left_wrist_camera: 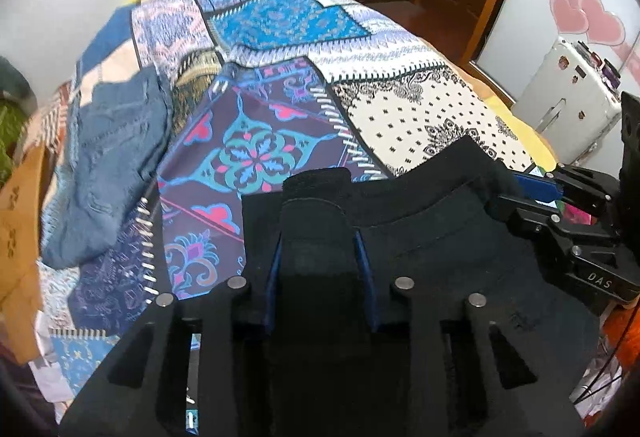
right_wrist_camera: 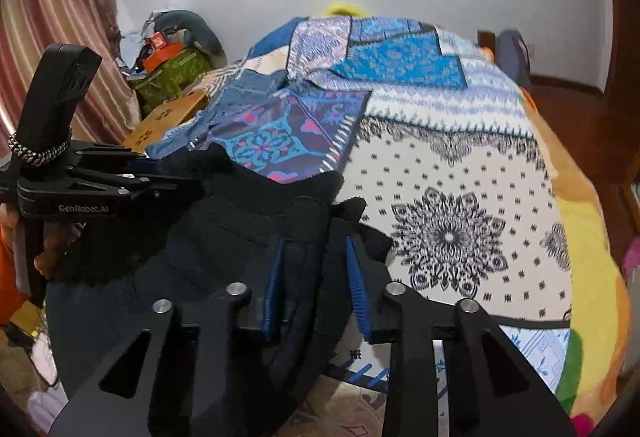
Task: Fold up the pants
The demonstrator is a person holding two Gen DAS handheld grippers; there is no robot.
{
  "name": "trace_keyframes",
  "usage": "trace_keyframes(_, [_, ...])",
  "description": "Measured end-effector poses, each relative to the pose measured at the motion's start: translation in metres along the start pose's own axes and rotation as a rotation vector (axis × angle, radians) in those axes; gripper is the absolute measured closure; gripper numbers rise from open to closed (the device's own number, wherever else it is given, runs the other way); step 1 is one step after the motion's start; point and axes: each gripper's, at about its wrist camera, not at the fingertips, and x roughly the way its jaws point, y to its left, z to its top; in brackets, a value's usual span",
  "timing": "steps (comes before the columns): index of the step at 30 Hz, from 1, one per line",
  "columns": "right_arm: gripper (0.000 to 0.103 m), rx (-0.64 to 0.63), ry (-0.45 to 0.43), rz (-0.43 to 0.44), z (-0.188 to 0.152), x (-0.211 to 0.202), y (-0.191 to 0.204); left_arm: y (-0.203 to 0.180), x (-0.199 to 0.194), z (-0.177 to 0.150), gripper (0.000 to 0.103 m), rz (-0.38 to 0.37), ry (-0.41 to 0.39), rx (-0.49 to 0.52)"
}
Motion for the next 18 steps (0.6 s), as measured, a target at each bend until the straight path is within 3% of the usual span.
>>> trace_keyframes(5, [0.081,-0.036,-0.07,-0.02,0.011,-0.013,0.007,-0.005,-0.018,0.016,0.071,0.02,-0.068,0.035])
trace_keyframes(8, [0.081,-0.019,-0.085,-0.027,0.015,-0.012,0.001,-0.006,-0.009,0.025,0.07,0.03,-0.059,0.046])
trace_keyframes(13, [0.079,0.018,-0.007,-0.041,0.011,0.016,-0.012,0.003,0.037,0.023,0.06,0.06,0.056,0.027])
trace_keyframes(16, [0.07,0.046,0.029,-0.033,0.01,0.022,-0.018,0.016,0.033,0.023,0.056,0.022,0.053,-0.021])
trace_keyframes(18, [0.07,0.054,0.036,-0.034,0.012,0.018,-0.02,0.018,0.021,0.026,0.051,0.05,0.026,-0.024])
